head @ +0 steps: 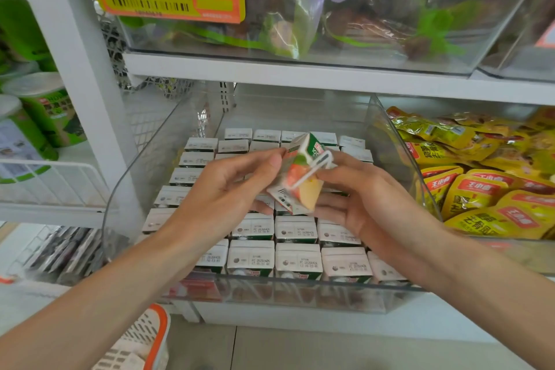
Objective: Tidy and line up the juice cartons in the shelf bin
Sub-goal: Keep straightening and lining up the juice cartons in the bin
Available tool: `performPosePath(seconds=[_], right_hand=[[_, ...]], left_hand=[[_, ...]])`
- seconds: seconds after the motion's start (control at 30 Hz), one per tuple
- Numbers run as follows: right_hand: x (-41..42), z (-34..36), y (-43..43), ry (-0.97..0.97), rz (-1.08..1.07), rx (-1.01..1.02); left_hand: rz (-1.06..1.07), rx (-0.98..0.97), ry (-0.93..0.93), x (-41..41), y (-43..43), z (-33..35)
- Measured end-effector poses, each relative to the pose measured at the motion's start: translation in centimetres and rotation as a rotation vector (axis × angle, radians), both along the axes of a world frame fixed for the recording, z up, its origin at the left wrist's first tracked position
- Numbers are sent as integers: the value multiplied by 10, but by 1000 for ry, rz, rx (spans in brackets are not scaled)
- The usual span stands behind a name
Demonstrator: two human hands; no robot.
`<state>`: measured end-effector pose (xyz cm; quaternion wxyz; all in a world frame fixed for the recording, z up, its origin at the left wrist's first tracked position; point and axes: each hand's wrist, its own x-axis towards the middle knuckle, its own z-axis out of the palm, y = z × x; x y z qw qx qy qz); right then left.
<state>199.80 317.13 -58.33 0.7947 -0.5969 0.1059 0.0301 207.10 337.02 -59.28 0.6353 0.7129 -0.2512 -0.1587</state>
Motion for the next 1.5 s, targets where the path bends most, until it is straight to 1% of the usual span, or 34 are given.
performPosePath(seconds=[0.13, 0.23, 0.3, 0.37, 0.43, 0.5, 0.57, 0.67, 0.8, 0.93, 1.03, 1.17, 1.23, 1.37, 1.43, 1.5], right_hand=[[1, 1, 7, -102, -47, -214], [9, 5, 19, -185, -81, -315], [19, 7, 27, -250, -97, -410], [33, 9, 36, -297, -111, -512], [53, 9, 45, -342, -139, -592], [76, 7, 54, -380, -162, -639], [99, 6, 62, -428, -163, -695], [133, 2, 69, -484, -139, -782], [169, -4, 74, -460, -101, -887], [187, -7, 84, -446, -50, -1003], [190, -15, 86, -413, -7, -1093], [189, -22, 83, -447, -32, -1260], [188, -22, 82, -417, -31, -1283], [184, -20, 79, -397, 72, -1384], [182, -15, 69, -371, 83, -1355], [180, -8, 54, -363, 59, -1384]], left_hand=[[25, 92, -93, 2, 6, 0], [78, 82, -133, 7, 13, 1], [130, 113, -183, 13, 21, 3], [226, 243, -279, 19, 32, 3], [306, 440, -349, 23, 43, 0], [313, 600, -376, 24, 50, -4], [291, 668, -389, 24, 52, -6], [290, 670, -409, 25, 53, -8], [297, 664, -424, 25, 52, -9], [298, 669, -437, 26, 52, -9], [297, 659, -446, 26, 52, -9], [301, 646, -456, 26, 52, -10], [305, 645, -454, 27, 52, -11], [308, 636, -454, 26, 52, -11], [308, 633, -452, 26, 52, -11], [307, 630, -451, 25, 53, -11]])
